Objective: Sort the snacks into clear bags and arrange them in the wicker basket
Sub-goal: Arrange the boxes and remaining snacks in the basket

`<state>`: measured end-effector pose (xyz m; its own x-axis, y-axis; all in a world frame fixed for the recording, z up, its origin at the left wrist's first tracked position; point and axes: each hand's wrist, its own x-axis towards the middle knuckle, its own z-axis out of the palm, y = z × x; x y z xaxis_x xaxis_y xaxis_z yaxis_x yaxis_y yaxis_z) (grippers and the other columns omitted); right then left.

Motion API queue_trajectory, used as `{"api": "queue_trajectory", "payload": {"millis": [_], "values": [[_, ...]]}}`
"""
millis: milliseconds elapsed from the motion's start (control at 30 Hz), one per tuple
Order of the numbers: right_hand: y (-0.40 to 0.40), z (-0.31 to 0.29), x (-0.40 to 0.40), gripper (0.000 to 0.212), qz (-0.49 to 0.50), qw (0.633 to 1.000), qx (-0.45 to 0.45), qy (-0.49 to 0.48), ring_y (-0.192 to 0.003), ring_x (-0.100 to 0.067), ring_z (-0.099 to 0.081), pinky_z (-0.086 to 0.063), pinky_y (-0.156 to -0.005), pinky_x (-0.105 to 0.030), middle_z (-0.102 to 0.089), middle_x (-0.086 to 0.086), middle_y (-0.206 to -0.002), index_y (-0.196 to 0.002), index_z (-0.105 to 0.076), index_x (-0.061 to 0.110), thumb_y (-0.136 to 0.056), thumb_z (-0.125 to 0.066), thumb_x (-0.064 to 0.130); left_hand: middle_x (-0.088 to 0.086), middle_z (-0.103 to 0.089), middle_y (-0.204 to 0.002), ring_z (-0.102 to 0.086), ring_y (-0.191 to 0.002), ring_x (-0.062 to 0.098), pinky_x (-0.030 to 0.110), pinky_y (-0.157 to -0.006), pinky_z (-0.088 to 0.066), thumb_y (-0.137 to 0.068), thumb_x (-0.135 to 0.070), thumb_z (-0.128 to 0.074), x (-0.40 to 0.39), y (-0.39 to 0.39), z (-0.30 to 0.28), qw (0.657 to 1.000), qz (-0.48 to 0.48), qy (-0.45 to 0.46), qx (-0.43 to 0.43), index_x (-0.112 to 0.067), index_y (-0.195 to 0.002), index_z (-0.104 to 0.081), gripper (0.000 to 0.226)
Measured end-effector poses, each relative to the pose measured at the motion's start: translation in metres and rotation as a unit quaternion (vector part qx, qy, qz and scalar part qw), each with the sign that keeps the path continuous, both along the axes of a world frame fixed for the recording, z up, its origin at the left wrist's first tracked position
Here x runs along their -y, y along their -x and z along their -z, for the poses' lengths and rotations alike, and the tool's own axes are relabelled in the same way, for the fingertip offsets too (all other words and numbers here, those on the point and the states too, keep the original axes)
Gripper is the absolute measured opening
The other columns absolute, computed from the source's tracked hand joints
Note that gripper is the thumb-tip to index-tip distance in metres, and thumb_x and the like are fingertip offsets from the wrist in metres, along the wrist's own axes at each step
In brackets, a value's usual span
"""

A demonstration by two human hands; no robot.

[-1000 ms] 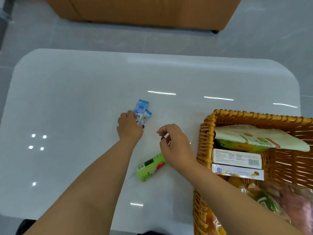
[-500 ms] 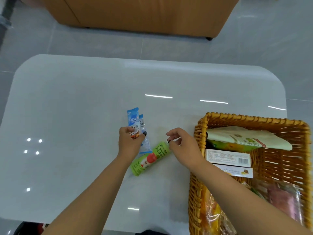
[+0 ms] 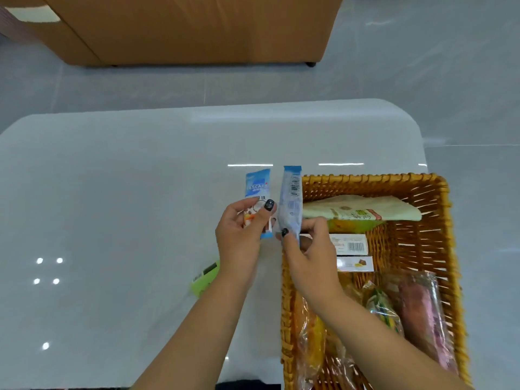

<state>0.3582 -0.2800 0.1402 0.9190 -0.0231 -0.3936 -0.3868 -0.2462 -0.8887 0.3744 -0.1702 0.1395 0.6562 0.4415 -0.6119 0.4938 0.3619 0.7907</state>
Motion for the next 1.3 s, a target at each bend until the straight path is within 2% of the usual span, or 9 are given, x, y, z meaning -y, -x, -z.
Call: {"api": "queue_trajectory", "payload": {"millis": [133, 267, 433, 600, 733, 900, 1167, 1233, 1300], "values": [[0.007, -0.019, 0.034, 0.028, 0.037, 0.998, 0.043, -0.03, -0.088, -0.011, -0.064, -0.056, -0.062, -0.026, -0.053, 0.014, -0.11, -0.095, -0.044, 0.028, -0.092, -0.057, 0.003, -0.007, -0.075, -0.087, -0.071, -0.083, 0.006, 0.02, -0.066, -0.056, -0.088, -0.019, -0.069, 0.041, 0.005, -0.025, 0.996, 0.042, -0.08, 0.025, -0.026, -0.09, -0.075, 0.01], [0.012, -0.028, 0.07, 0.047, -0.035, 0.992, 0.104, 0.054, -0.107, 0.005, -0.047, -0.044, -0.077, -0.005, -0.038, 0.017, -0.118, -0.095, -0.04, 0.032, -0.082, -0.065, -0.006, -0.004, -0.073, -0.088, -0.069, -0.087, 0.012, 0.017, -0.064, -0.055, -0.084, -0.043, -0.061, 0.081, 0.011, -0.049, 0.989, 0.115, -0.047, 0.075, -0.03, -0.092, -0.073, 0.02], [0.018, -0.028, 0.117, 0.045, -0.099, 0.993, 0.065, 0.028, -0.105, -0.001, -0.053, -0.047, -0.081, -0.014, -0.047, 0.002, -0.115, -0.108, -0.043, 0.019, -0.077, -0.075, 0.007, -0.013, -0.071, -0.091, -0.067, -0.086, 0.001, 0.013, -0.06, -0.053, -0.089, -0.016, -0.068, 0.113, 0.007, -0.041, 0.975, 0.182, -0.122, 0.032, -0.035, -0.084, -0.068, 0.019], [0.015, -0.034, 0.149, 0.037, 0.082, 0.984, -0.08, -0.138, -0.083, -0.01, -0.07, -0.056, -0.067, -0.021, -0.071, -0.001, -0.093, -0.114, -0.049, 0.024, -0.087, -0.066, 0.005, -0.009, -0.073, -0.083, -0.069, -0.074, 0.001, 0.015, -0.057, -0.053, -0.088, -0.008, -0.068, 0.138, 0.005, -0.035, 0.97, 0.228, -0.07, 0.037, -0.028, -0.08, -0.073, 0.022], [0.014, -0.031, 0.183, 0.016, 0.093, 0.988, -0.091, -0.084, -0.078, -0.009, -0.071, -0.056, -0.065, -0.022, -0.074, 0.005, -0.084, -0.098, -0.063, 0.017, -0.09, -0.062, 0.004, -0.011, -0.071, -0.084, -0.065, -0.073, -0.003, 0.012, -0.06, -0.051, -0.091, -0.012, -0.066, 0.16, 0.008, -0.033, 0.961, 0.261, -0.088, 0.036, -0.031, -0.088, -0.072, 0.021], [0.012, -0.015, 0.219, 0.009, 0.136, 0.979, -0.128, 0.077, -0.069, -0.001, -0.066, -0.048, -0.054, -0.011, -0.071, 0.006, -0.086, -0.088, -0.059, 0.022, -0.091, -0.062, 0.015, -0.016, -0.062, -0.116, -0.064, -0.094, 0.0, 0.011, -0.066, -0.052, -0.097, -0.01, -0.056, 0.172, 0.012, -0.028, 0.954, 0.279, -0.111, 0.02, -0.041, -0.11, -0.066, 0.035], [-0.012, -0.013, 0.218, 0.022, 0.116, 0.981, -0.098, 0.12, -0.072, 0.002, -0.056, -0.042, -0.048, -0.002, -0.056, 0.01, -0.094, -0.111, -0.05, 0.023, -0.093, -0.06, 0.017, -0.01, -0.07, -0.113, -0.068, -0.098, 0.008, 0.03, -0.074, -0.06, -0.09, 0.003, -0.062, 0.173, 0.027, -0.014, 0.954, 0.285, -0.095, 0.006, -0.048, -0.117, -0.047, 0.06], [-0.015, -0.019, 0.22, 0.031, 0.131, 0.981, -0.089, 0.108, -0.071, 0.003, -0.055, -0.042, -0.047, -0.002, -0.053, 0.015, -0.087, -0.11, -0.046, 0.027, -0.089, -0.065, 0.015, -0.013, -0.069, -0.114, -0.069, -0.096, 0.009, 0.026, -0.069, -0.059, -0.09, -0.001, -0.064, 0.168, 0.029, -0.011, 0.936, 0.337, -0.098, -0.002, -0.056, -0.121, -0.04, 0.067], [-0.013, -0.024, 0.225, 0.036, 0.13, 0.981, -0.075, 0.122, -0.069, 0.005, -0.056, -0.04, -0.048, -0.002, -0.052, 0.021, -0.083, -0.109, -0.048, 0.03, -0.085, -0.067, 0.012, -0.02, -0.062, -0.118, -0.069, -0.089, 0.009, 0.026, -0.064, -0.059, -0.093, -0.015, -0.062, 0.162, 0.031, -0.01, 0.853, 0.491, -0.176, 0.001, -0.06, -0.127, -0.035, 0.062]]}}
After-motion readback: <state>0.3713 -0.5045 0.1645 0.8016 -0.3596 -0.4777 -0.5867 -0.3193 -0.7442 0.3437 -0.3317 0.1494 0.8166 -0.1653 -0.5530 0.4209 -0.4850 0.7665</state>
